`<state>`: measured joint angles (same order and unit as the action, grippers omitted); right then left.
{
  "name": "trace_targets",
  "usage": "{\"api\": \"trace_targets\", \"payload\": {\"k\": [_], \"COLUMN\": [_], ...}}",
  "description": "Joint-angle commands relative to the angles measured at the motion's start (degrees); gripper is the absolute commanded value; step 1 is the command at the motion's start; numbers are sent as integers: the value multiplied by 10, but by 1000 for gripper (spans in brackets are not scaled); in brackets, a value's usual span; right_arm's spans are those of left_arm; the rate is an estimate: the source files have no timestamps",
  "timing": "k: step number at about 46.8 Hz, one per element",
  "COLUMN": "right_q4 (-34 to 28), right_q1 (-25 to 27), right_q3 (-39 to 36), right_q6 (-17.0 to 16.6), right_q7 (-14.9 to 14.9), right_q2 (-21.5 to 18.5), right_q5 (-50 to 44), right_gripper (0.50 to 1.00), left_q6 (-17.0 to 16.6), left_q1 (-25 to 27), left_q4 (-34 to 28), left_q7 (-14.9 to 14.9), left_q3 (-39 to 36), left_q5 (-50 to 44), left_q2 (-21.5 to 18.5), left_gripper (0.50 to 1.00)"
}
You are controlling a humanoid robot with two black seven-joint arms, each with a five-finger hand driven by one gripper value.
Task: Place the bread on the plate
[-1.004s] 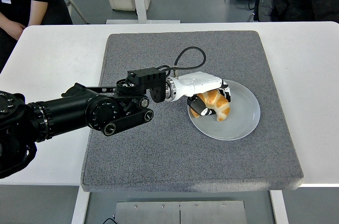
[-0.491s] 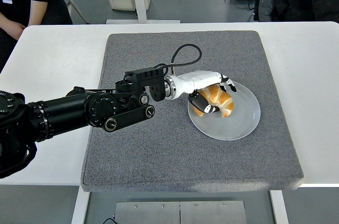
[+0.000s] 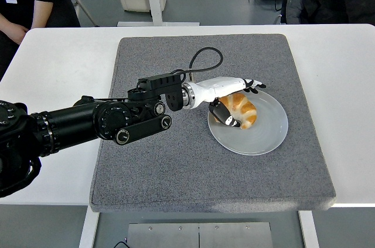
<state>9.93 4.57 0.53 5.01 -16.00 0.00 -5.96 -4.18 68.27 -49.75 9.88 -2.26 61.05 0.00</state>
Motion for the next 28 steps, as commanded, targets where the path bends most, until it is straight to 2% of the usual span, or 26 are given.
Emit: {"api": "trace_targets", "payload": {"k": [1,15,24,28], "right_q4": [0,-1,-1,-1], "right_q1": [0,-1,0,0], "right_q3": [0,0,0,-1], "right_q6": [0,0,0,0], "right_q7": [0,0,0,0], "right_q2": [0,0,0,0], "right_q5": [0,0,0,0], "right_gripper": [1000,1000,1000,1000], "left_q6": [0,0,-7,-20], "left_q1": [6,70,55,35], "left_q4": [0,0,51,58], "left_q7": [-1,-4,0,1], "left_q3": [10,48,89,113], "left_q5": [-33,-169,-209,-233], "left_q2": [0,0,-3,-4], "left_gripper": [893,895,910,918]}}
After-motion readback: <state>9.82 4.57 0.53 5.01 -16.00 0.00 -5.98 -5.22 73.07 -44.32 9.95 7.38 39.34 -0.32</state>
